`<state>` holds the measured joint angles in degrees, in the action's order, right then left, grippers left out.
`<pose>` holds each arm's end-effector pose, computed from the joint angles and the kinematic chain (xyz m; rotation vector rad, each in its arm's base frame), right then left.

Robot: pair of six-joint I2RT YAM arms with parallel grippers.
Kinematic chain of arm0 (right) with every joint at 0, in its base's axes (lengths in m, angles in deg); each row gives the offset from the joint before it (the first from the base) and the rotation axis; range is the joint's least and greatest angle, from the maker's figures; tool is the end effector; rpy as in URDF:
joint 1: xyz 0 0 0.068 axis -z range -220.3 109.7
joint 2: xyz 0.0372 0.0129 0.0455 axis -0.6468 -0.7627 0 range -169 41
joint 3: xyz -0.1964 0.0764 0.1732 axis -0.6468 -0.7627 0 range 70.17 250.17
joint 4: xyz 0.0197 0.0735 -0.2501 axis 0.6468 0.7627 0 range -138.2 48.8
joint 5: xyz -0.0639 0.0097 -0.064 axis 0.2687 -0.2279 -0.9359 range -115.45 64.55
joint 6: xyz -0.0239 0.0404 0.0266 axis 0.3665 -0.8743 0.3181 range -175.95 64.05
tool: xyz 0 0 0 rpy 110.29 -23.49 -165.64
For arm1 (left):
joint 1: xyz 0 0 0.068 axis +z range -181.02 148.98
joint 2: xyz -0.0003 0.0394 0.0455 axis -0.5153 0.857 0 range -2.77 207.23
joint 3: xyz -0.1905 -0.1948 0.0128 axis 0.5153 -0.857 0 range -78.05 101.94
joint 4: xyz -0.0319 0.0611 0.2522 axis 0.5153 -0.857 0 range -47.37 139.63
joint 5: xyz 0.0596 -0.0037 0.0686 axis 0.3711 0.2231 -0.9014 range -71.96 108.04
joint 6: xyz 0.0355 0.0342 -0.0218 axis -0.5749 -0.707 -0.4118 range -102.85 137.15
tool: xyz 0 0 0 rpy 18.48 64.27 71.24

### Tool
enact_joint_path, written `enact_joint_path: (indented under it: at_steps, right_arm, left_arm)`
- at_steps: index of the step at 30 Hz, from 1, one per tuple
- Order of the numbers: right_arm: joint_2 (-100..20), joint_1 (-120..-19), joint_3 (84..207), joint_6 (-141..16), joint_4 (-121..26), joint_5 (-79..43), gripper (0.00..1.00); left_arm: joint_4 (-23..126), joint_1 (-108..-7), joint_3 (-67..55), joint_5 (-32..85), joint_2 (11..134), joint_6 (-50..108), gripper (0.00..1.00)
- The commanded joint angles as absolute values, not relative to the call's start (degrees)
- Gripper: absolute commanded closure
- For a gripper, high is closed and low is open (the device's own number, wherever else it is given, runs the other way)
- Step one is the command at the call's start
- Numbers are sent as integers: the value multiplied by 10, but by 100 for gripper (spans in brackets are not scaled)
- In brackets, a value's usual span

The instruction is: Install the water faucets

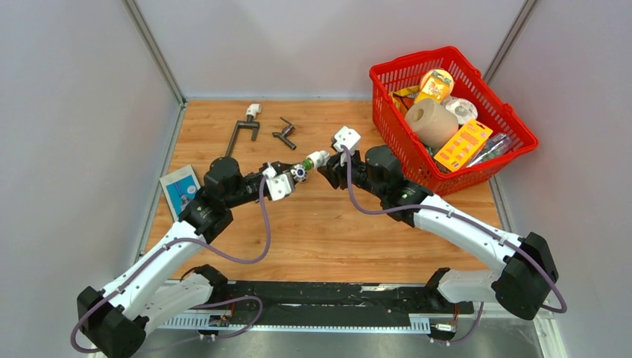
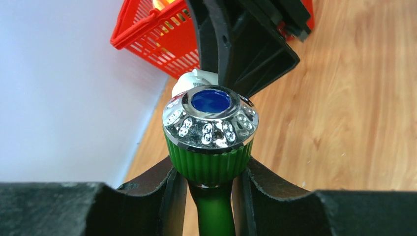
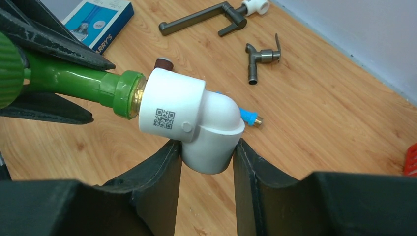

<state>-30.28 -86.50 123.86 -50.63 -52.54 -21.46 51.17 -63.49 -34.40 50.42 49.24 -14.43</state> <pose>0.2014 0.2137 0.3216 -0.8444 1.6330 0.5683 0.1687 -0.1299 0.3331 1.2286 1.1669 -0.4877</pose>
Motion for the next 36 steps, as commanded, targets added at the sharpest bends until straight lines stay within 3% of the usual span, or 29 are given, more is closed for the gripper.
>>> enact_joint_path:
  at_steps: [1,11,16,20,22,26,29,32,36]
  right_arm:
    - [-305,-882,1290,-513,-535,-56,100]
    - [-336,-867,1316,-530,-493,4,100]
    - [-351,-861,1321,-532,-485,26,100]
    - [-350,-860,1321,-533,-485,19,100]
    - [-346,-858,1322,-532,-485,15,92]
    - [-336,-852,1321,-524,-485,15,58]
    - [-329,-848,1319,-517,-485,15,39]
    - [-316,-841,1312,-509,-485,15,24]
    - [-286,-828,1297,-485,-484,14,12]
  left_arm:
    - [446,-670,-348,406,487,-318,100]
    - [551,-823,-460,61,477,-582,100]
    - [623,-851,-508,-5,484,-677,100]
    - [614,-854,-509,0,474,-643,100]
    - [612,-854,-507,5,468,-608,100]
    - [592,-855,-498,9,457,-518,100]
    - [589,-853,-495,3,453,-437,100]
    - [584,-845,-480,-7,454,-317,100]
    - [561,-795,-454,62,440,-148,100]
